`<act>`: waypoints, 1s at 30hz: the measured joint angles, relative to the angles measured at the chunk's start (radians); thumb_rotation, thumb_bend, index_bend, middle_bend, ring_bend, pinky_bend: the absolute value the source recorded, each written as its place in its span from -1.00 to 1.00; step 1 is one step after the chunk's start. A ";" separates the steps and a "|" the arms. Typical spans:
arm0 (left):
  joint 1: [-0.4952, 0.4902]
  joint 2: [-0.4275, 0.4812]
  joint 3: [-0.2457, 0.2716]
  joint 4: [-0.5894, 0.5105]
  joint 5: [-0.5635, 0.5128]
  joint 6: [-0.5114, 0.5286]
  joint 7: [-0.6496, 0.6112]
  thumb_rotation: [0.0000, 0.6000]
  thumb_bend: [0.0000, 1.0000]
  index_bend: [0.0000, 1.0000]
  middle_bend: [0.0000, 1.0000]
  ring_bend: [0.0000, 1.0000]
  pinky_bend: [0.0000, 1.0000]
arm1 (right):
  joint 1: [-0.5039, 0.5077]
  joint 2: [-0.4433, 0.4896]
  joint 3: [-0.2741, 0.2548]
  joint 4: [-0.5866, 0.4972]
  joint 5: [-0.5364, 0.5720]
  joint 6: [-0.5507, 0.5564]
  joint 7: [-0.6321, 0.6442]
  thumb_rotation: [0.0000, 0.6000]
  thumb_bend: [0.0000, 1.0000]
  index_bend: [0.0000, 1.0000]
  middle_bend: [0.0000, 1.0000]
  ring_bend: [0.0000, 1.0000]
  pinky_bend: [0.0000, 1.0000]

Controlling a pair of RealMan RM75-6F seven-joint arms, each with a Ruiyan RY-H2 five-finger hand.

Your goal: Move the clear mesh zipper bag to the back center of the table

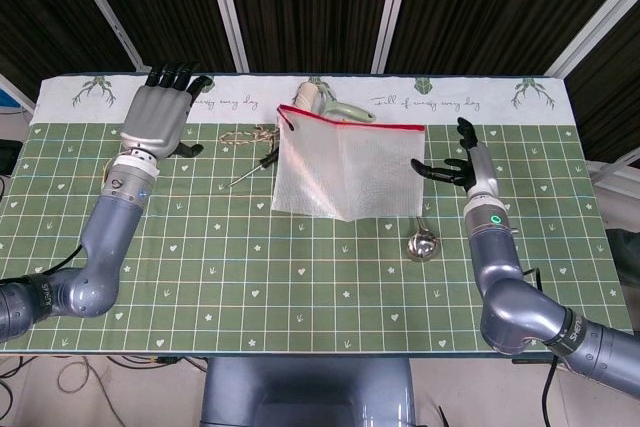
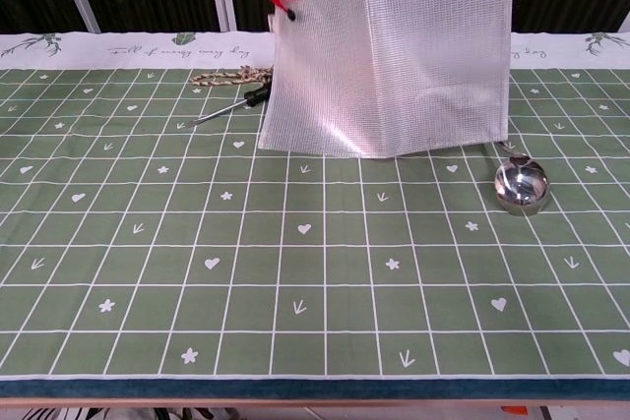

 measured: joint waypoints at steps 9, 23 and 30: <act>0.054 0.018 0.010 -0.091 0.039 0.038 -0.053 1.00 -0.77 -0.67 -0.93 -1.00 -1.00 | -0.033 0.035 -0.041 -0.052 -0.047 0.025 -0.014 1.00 -0.50 -1.00 -1.00 -1.00 -0.58; 0.372 0.063 0.188 -0.273 0.451 0.265 -0.226 1.00 -0.91 -0.93 -1.00 -1.00 -1.00 | -0.255 0.136 -0.328 -0.151 -0.560 0.085 -0.055 1.00 -0.79 -1.00 -1.00 -1.00 -0.59; 0.614 0.055 0.379 -0.205 0.759 0.450 -0.323 1.00 -0.91 -0.99 -1.00 -1.00 -1.00 | -0.419 0.160 -0.541 -0.081 -1.032 0.197 -0.047 1.00 -0.79 -1.00 -1.00 -1.00 -0.60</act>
